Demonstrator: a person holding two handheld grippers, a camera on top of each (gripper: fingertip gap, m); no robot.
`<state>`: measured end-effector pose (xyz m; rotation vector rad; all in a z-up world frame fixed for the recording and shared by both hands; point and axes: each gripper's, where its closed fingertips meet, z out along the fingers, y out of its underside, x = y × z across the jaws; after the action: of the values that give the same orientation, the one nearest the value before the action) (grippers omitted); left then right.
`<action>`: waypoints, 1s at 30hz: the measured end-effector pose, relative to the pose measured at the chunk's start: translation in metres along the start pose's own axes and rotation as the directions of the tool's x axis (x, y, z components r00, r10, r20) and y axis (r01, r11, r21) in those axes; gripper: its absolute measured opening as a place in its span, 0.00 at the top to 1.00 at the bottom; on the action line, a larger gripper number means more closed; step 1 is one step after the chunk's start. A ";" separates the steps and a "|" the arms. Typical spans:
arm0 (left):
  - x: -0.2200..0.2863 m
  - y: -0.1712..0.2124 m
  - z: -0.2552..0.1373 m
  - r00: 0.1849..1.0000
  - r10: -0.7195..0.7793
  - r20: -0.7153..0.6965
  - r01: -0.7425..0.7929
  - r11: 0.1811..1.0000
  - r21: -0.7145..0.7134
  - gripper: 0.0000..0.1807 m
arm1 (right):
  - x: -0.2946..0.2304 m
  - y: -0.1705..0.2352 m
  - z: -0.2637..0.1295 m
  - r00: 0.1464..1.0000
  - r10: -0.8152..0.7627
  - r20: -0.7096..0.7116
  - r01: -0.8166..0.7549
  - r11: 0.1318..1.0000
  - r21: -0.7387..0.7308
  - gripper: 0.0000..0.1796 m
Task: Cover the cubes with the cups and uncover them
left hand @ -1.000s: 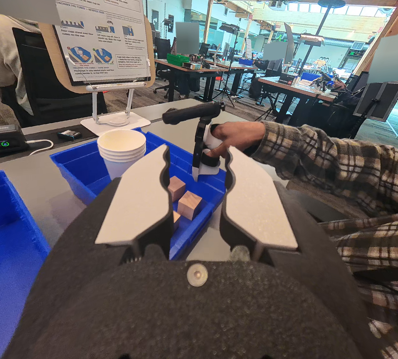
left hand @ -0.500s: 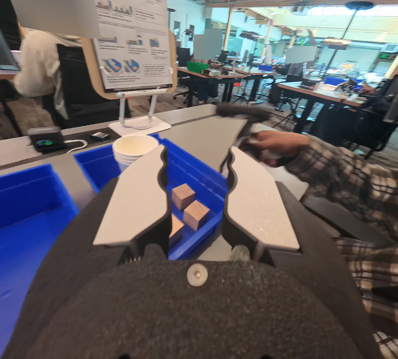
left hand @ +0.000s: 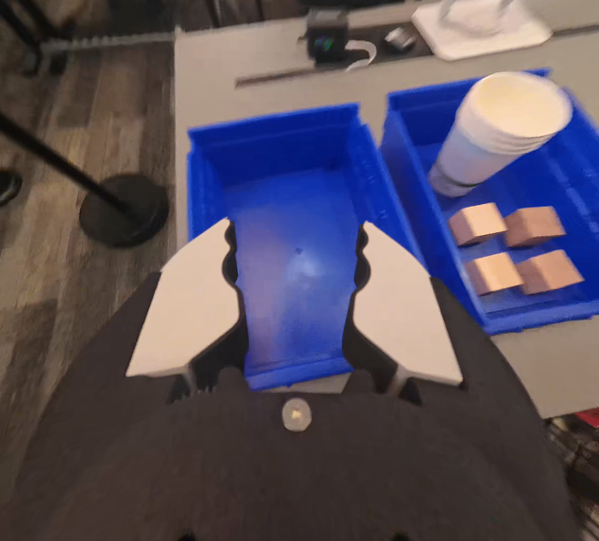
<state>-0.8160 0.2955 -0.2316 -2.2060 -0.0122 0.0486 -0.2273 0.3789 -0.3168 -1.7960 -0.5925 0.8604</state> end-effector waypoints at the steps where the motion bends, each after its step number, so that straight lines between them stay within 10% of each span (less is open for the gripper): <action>1: -0.013 0.007 0.010 1.000 -0.017 0.018 0.018 0.998 -0.067 0.61 | 0.004 0.001 -0.004 1.000 -0.018 -0.014 0.018 1.000 0.013 0.40; 15: -0.106 0.096 0.080 0.978 -0.083 0.191 0.174 0.830 -0.530 0.61 | 0.003 0.023 -0.003 0.997 -0.026 0.074 0.031 0.997 -0.069 0.43; 21: -0.107 0.133 0.092 0.980 -0.142 0.140 0.199 0.742 -0.641 0.77 | -0.001 0.029 -0.005 0.992 0.033 0.123 -0.019 0.994 -0.106 0.56; 23: -0.088 0.136 0.096 0.969 -0.244 0.030 0.202 0.720 -0.663 0.97 | -0.003 0.030 -0.006 0.989 0.058 0.137 -0.042 0.992 -0.120 0.60; 30: -0.087 0.140 0.089 0.940 -0.335 0.073 0.297 0.690 -0.661 0.98 | -0.010 0.032 -0.013 0.970 0.160 0.184 -0.140 0.983 -0.117 0.67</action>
<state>-0.9080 0.2815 -0.3948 -2.8931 -0.4512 -0.2512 -0.2230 0.3523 -0.3412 -1.8820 -0.6405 1.1355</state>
